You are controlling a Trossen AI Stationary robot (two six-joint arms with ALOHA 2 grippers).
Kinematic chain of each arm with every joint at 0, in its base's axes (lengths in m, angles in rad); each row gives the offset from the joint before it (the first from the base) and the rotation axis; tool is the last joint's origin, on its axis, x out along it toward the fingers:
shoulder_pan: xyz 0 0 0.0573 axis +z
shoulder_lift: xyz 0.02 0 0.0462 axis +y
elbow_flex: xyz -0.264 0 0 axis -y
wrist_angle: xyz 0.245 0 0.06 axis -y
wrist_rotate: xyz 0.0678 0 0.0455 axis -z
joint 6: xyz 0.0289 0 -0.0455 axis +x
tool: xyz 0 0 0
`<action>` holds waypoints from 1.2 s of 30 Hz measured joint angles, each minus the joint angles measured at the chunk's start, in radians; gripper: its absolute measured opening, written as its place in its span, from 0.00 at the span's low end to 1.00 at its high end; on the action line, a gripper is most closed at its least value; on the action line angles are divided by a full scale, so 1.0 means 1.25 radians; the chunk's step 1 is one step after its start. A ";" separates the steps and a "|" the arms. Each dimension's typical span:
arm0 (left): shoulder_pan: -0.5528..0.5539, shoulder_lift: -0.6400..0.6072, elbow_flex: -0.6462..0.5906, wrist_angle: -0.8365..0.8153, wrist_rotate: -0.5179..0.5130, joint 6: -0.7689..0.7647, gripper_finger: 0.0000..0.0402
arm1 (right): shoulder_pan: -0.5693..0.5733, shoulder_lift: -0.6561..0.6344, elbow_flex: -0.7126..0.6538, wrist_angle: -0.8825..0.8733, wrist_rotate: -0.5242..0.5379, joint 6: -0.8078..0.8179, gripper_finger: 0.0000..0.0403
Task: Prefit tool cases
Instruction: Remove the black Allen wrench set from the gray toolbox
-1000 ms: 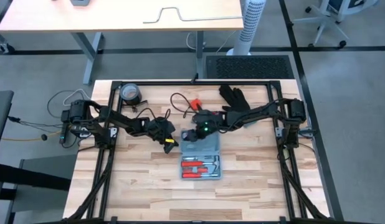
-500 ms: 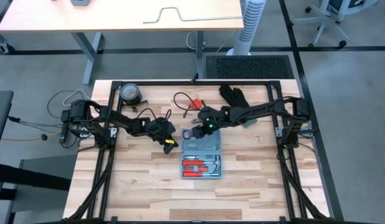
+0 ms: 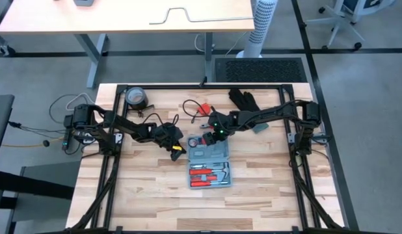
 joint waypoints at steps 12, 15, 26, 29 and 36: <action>0.000 0.000 0.000 -0.002 -0.005 0.014 0.00 | -0.011 -0.007 -0.002 0.014 0.025 -0.005 0.51; 0.000 0.000 0.000 -0.001 -0.007 0.014 0.00 | -0.011 0.004 -0.002 0.023 0.022 -0.006 0.51; 0.014 0.000 0.001 -0.001 -0.008 0.031 0.00 | 0.003 0.049 0.001 0.104 -0.010 0.019 0.51; 0.014 0.000 0.000 -0.001 -0.007 0.036 0.00 | 0.013 0.060 0.002 0.125 -0.015 0.029 0.51; 0.014 0.000 0.000 0.000 -0.007 0.040 0.00 | 0.008 0.064 -0.001 0.159 -0.052 0.049 0.51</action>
